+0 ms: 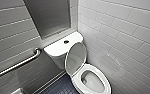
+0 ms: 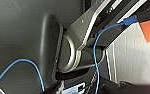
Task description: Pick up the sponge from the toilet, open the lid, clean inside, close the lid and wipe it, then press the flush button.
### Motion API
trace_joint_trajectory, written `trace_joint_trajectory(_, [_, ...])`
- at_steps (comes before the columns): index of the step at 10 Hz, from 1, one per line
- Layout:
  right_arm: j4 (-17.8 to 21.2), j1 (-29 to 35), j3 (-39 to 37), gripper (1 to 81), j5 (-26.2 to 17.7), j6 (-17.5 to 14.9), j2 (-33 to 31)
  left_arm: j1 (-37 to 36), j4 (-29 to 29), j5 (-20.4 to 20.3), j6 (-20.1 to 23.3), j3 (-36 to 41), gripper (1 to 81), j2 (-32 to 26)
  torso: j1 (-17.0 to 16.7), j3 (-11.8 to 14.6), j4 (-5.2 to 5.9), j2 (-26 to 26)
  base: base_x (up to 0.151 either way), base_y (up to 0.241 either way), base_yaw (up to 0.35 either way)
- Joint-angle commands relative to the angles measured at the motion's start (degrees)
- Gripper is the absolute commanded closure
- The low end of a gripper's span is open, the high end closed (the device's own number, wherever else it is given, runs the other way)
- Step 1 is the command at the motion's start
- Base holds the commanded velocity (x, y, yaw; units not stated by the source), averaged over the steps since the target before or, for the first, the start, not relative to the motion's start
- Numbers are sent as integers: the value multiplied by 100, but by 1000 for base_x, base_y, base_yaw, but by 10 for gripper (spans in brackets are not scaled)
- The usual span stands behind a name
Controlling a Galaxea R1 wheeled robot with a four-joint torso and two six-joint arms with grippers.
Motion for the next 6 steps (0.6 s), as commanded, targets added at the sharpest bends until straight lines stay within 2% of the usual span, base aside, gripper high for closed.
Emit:
trace_joint_trajectory(1, [-391, -133, -417, 811, 1, -13, 53, 192, 56, 160, 0, -30, 10, -29, -350, 516, -149, 542, 0, 0, 0])
trace_joint_trajectory(2, [-576, -213, -629, 811, 80, -13, 195, 192, 56, 160, 0, -83, 10, -2, -503, 549, -45, 774, 0, 0, 0])
trace_joint_trajectory(3, [-840, -291, -840, 811, 282, -13, 335, 183, 56, 160, -8, -154, 10, 42, -265, 376, -74, 400, 0, 0, 0])
trace_joint_trajectory(6, [-1456, -661, -1506, 811, 406, -13, 871, 34, 56, 213, -26, -583, 10, 243, -402, 523, -83, 586, 0, 0, 0])
